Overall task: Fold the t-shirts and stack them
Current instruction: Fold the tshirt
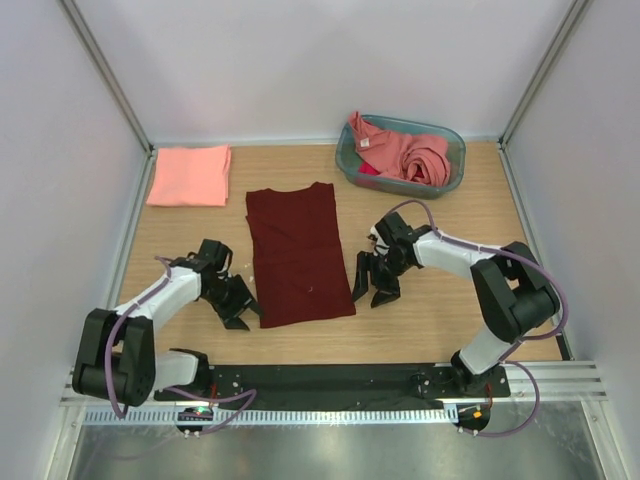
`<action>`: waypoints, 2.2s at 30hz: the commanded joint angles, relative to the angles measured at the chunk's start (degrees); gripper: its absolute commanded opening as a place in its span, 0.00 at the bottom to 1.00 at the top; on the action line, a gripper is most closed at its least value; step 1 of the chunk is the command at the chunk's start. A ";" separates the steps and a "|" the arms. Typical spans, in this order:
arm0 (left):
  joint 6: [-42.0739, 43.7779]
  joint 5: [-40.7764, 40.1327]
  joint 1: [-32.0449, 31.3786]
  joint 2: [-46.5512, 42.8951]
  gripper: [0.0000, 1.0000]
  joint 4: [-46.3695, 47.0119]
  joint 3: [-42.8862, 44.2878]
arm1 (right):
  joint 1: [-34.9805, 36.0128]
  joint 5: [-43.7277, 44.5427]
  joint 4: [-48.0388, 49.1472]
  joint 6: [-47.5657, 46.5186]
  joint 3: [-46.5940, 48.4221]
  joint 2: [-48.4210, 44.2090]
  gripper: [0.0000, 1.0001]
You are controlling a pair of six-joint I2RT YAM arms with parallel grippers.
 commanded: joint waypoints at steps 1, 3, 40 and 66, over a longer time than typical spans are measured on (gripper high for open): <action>-5.36 0.43 -2.05 1.42 0.50 3.69 -1.26 | 0.43 0.39 3.46 1.67 -0.42 -4.04 0.65; -6.69 -0.19 -2.75 1.25 0.48 4.83 -2.48 | 0.43 0.74 3.55 1.67 -1.03 -4.83 0.65; -8.10 -7.57 -2.84 7.49 0.38 10.55 -4.34 | 4.82 3.82 20.34 20.65 -12.46 -4.04 0.62; -4.68 -7.57 -2.84 11.36 0.25 10.73 -0.73 | 5.08 5.76 12.34 24.61 -12.29 -3.69 0.57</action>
